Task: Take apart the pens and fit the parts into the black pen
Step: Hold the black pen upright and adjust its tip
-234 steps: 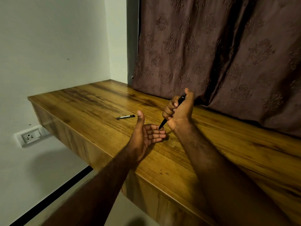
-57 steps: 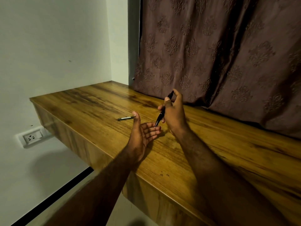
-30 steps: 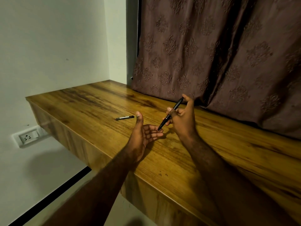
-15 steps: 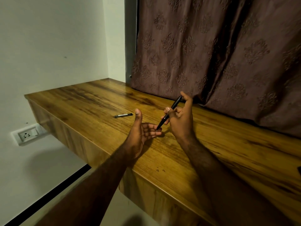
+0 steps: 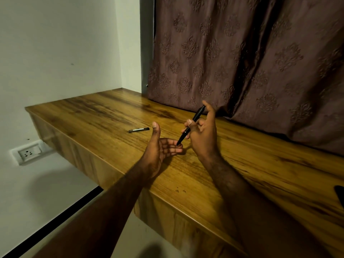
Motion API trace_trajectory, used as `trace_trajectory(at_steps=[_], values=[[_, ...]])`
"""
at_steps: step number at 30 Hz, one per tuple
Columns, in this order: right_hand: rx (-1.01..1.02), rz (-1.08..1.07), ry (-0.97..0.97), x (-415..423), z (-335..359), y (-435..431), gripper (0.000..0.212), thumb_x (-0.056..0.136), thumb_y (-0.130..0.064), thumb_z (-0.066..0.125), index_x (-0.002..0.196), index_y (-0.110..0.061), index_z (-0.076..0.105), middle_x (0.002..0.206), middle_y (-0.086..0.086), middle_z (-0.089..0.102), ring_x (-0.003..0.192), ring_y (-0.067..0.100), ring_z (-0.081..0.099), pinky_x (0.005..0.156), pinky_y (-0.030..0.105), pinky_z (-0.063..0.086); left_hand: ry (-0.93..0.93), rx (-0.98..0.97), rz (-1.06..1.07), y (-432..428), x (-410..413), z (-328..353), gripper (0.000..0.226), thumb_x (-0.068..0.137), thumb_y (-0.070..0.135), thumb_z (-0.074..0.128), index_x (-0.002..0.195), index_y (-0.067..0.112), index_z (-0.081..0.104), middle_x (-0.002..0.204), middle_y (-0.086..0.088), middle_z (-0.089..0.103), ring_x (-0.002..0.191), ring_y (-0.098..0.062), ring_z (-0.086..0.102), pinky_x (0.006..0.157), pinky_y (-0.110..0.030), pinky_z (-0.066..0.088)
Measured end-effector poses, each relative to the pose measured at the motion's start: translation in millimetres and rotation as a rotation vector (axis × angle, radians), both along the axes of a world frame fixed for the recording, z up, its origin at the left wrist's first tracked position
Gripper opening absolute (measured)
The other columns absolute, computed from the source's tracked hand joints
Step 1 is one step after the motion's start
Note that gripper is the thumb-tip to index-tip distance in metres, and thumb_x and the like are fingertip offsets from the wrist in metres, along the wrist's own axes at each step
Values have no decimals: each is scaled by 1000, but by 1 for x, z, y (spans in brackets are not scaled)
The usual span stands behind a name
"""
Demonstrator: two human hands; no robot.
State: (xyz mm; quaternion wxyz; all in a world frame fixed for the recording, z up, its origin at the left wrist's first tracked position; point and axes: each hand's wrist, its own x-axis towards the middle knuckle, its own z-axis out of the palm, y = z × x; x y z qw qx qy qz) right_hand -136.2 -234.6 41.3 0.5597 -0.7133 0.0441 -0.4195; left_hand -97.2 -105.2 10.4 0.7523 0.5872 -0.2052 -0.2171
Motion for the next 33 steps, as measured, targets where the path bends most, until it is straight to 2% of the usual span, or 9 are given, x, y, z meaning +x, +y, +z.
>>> trace_trajectory(at_steps=[2,6,10,13,16,21,25,30,33], values=[[-1,2,-3,0,1,1,64,95,-4,55,143,-36,28,88,12,68,74,17,70,56,26,52,8,-3,0,0,1,-1,106,73,80,14,104,-7,64,103,-28,68,102,-40,65,95,-43,46],[18,7,16,0,3,1,77,95,-5,56,151,-39,16,99,16,68,76,16,70,52,21,51,34,-8,6,1,2,0,105,82,76,9,109,-10,62,105,-28,67,101,-38,66,90,-39,49],[39,16,3,0,3,-1,69,95,-3,55,148,-33,25,94,21,67,72,22,70,47,22,49,44,-5,-4,1,1,2,106,80,78,9,109,-10,62,105,-28,68,101,-38,66,96,-43,45],[57,20,12,1,4,0,72,94,-1,55,149,-33,22,98,21,66,76,24,71,47,22,49,62,-16,-13,1,0,4,107,79,78,8,110,-10,61,107,-28,67,102,-37,66,93,-40,47],[70,28,27,0,6,1,77,94,-1,55,152,-33,17,102,20,66,75,22,71,47,22,49,74,-28,-23,2,0,5,108,80,77,6,109,-11,61,108,-29,66,102,-37,66,94,-40,47],[50,27,31,-1,6,0,67,94,0,54,147,-30,26,93,18,67,68,17,70,48,24,49,76,-32,-34,2,0,4,107,79,79,7,105,-8,63,106,-28,67,102,-36,66,99,-43,45],[50,67,58,-3,8,2,79,95,3,53,153,-33,14,97,14,67,67,9,68,53,18,51,75,-40,-38,2,1,4,110,67,83,15,105,-8,64,105,-27,68,102,-36,66,103,-46,44],[47,44,57,-5,10,1,67,94,1,54,147,-28,26,86,10,67,66,12,68,49,23,50,72,-40,-44,1,2,3,111,66,83,15,108,-8,62,107,-27,68,103,-35,66,104,-47,42],[46,51,51,-5,11,2,75,94,1,55,152,-29,18,90,14,67,63,9,68,49,22,52,75,-41,-45,2,2,3,109,72,82,11,107,-7,63,107,-27,68,103,-35,66,103,-45,43]])
